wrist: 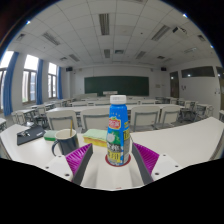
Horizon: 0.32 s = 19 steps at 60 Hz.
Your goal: Pour water
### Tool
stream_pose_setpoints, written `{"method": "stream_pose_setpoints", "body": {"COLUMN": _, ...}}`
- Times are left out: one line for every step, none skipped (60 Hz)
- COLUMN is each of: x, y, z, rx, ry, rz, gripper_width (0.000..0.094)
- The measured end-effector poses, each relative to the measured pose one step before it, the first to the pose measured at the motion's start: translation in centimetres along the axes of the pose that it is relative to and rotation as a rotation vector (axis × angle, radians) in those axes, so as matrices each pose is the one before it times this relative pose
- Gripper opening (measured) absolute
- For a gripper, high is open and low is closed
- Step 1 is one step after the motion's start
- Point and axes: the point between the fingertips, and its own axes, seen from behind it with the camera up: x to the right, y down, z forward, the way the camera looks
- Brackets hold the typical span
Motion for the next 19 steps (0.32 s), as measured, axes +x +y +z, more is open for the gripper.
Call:
{"method": "stream_pose_setpoints", "body": {"x": -0.107, "y": 0.152, "z": -1.043, "rx": 0.00362, "ry": -0.00186, "rz": 0.0034, "gripper_width": 0.0848}}
{"method": "stream_pose_setpoints", "body": {"x": -0.061, "y": 0.236, "z": -1.03, "rx": 0.00239, "ry": -0.00241, "rz": 0.0036, "gripper_width": 0.0849}}
{"method": "stream_pose_setpoints", "body": {"x": -0.135, "y": 0.305, "z": -1.028, "rx": 0.00079, "ry": -0.00314, "rz": 0.0039, "gripper_width": 0.085}}
{"method": "stream_pose_setpoints", "body": {"x": -0.123, "y": 0.313, "z": -1.0, "rx": -0.00076, "ry": -0.00311, "rz": 0.0047, "gripper_width": 0.0848}}
{"method": "stream_pose_setpoints", "body": {"x": 0.129, "y": -0.05, "z": -1.15, "rx": -0.00073, "ry": -0.00281, "rz": 0.0078, "gripper_width": 0.0848}}
{"method": "stream_pose_setpoints", "body": {"x": -0.609, "y": 0.403, "z": -0.49, "rx": 0.00137, "ry": -0.00305, "rz": 0.0093, "gripper_width": 0.0847}}
{"method": "stream_pose_setpoints", "body": {"x": -0.131, "y": 0.33, "z": -0.831, "rx": 0.00088, "ry": -0.00474, "rz": 0.0094, "gripper_width": 0.0845}}
{"method": "stream_pose_setpoints", "body": {"x": -0.213, "y": 0.37, "z": -0.784, "rx": 0.00022, "ry": -0.00622, "rz": 0.0098, "gripper_width": 0.0845}}
{"method": "stream_pose_setpoints", "body": {"x": -0.318, "y": 0.418, "z": -0.736, "rx": -0.00132, "ry": -0.00882, "rz": 0.0083, "gripper_width": 0.0846}}
{"method": "stream_pose_setpoints", "body": {"x": -0.34, "y": 0.477, "z": -0.661, "rx": -0.00254, "ry": -0.01044, "rz": 0.0072, "gripper_width": 0.0846}}
{"method": "stream_pose_setpoints", "body": {"x": -0.358, "y": 0.509, "z": -0.63, "rx": -0.00464, "ry": -0.01203, "rz": 0.0064, "gripper_width": 0.0847}}
{"method": "stream_pose_setpoints", "body": {"x": -0.366, "y": 0.551, "z": -0.557, "rx": -0.00726, "ry": -0.01277, "rz": 0.0043, "gripper_width": 0.0845}}
{"method": "stream_pose_setpoints", "body": {"x": -0.306, "y": 0.527, "z": -0.555, "rx": -0.00941, "ry": -0.01313, "rz": 0.0023, "gripper_width": 0.0843}}
{"method": "stream_pose_setpoints", "body": {"x": -0.433, "y": 0.104, "z": 0.285, "rx": -0.0115, "ry": -0.01243, "rz": 0.0023, "gripper_width": 0.0843}}
{"method": "stream_pose_setpoints", "body": {"x": -0.829, "y": 0.18, "z": -0.29, "rx": -0.00857, "ry": -0.00684, "rz": 0.0049, "gripper_width": 0.0844}}
{"method": "stream_pose_setpoints", "body": {"x": -0.128, "y": 0.273, "z": -0.314, "rx": -0.0041, "ry": -0.00401, "rz": 0.0075, "gripper_width": 0.0841}}
{"method": "stream_pose_setpoints", "body": {"x": -0.081, "y": 0.124, "z": -0.237, "rx": -0.00094, "ry": -0.00184, "rz": 0.0103, "gripper_width": 0.0844}}
{"method": "stream_pose_setpoints", "body": {"x": -0.12, "y": 0.12, "z": -0.169, "rx": 0.00051, "ry": -0.0014, "rz": 0.0117, "gripper_width": 0.0846}}
{"method": "stream_pose_setpoints", "body": {"x": -0.081, "y": 0.016, "z": -0.092, "rx": 0.00202, "ry": -0.00325, "rz": 0.0115, "gripper_width": 0.0845}}
